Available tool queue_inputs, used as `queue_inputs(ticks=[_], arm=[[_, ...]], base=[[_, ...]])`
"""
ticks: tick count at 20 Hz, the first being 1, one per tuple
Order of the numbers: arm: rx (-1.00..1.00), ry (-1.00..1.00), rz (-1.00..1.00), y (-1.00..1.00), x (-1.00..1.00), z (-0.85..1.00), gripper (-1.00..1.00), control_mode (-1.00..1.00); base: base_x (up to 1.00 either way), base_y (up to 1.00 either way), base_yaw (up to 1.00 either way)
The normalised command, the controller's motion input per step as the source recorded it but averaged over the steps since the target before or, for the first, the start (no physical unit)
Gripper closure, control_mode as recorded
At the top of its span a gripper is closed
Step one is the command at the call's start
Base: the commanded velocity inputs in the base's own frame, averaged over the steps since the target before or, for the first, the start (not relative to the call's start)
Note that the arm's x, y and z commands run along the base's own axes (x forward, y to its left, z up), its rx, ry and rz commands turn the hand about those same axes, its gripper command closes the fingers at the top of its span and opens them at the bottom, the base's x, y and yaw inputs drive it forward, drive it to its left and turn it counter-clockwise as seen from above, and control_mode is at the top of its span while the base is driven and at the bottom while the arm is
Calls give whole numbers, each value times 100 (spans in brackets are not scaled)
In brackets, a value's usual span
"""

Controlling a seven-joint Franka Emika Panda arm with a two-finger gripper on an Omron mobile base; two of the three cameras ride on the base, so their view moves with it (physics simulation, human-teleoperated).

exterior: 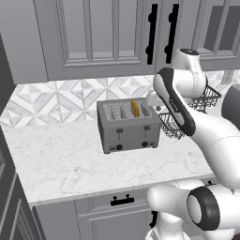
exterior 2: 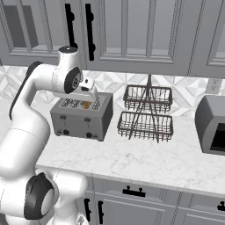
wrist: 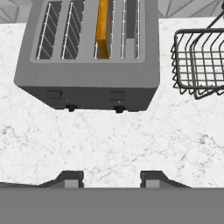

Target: Start the toaster. Once the lever pops up, take the bread to the plate on the dining counter.

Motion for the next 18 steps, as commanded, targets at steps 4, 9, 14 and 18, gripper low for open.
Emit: queue_inputs(ticks=[4,9,14,18], arm=[[0,0,0,0,-14,0,-100,-100],[0,0,0,1,-17,-14,-100,-100],[-1,0,0,8,-6,-24,-100,-100],[-2,0,0,10,0,-26,100,-100]], base=[[0,0,0],[0,0,0],[0,0,0],[0,0,0]])
